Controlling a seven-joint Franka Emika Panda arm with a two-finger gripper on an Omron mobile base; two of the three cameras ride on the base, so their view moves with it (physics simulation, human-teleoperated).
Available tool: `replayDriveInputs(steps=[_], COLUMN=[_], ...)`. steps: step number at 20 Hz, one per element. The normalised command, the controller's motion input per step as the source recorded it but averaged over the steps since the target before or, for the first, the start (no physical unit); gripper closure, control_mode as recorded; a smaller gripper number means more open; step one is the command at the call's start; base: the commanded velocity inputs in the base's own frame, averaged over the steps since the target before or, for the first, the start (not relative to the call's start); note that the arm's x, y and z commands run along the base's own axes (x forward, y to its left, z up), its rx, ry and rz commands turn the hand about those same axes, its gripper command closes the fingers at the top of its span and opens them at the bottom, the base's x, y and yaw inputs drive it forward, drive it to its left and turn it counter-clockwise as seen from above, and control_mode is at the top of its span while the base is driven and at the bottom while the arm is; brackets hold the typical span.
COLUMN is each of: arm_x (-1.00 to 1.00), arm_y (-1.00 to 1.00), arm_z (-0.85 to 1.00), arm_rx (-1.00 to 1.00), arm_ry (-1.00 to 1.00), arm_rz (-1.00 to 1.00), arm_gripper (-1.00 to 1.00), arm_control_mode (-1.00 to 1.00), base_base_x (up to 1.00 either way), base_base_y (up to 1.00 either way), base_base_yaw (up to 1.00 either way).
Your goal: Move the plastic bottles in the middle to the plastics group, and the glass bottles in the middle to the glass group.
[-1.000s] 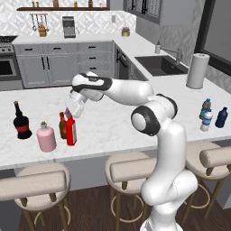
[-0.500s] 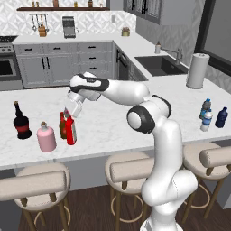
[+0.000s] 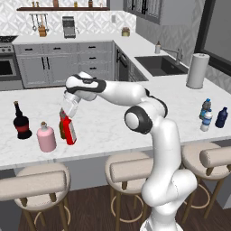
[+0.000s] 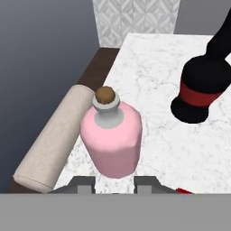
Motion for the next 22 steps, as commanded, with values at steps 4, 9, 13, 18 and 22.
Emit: replayDriveInputs(steps=[4, 9, 13, 18, 22], arm_x=[0.0, -0.07, -0.04, -0.06, -0.02], arm_y=[-0.05, -0.13, -0.02, 0.01, 0.12], arm_z=[0.0, 0.0, 0.0, 0.0, 0.0], arm_rx=[0.0, 0.05, 0.07, 0.08, 0.02], arm_ry=[0.0, -0.02, -0.03, -0.01, 0.0], arm_rz=[0.0, 0.0, 0.0, 0.0, 0.0], arm_gripper=[1.0, 1.0, 1.0, 1.0, 1.0], arm_control_mode=[-1.0, -1.0, -1.0, -1.0, -1.0], base_base_x=[0.0, 0.0, 0.0, 0.0, 0.0], base_base_y=[0.0, 0.0, 0.0, 0.0, 0.0], base_base_yaw=[0.0, 0.0, 0.0, 0.0, 0.0])
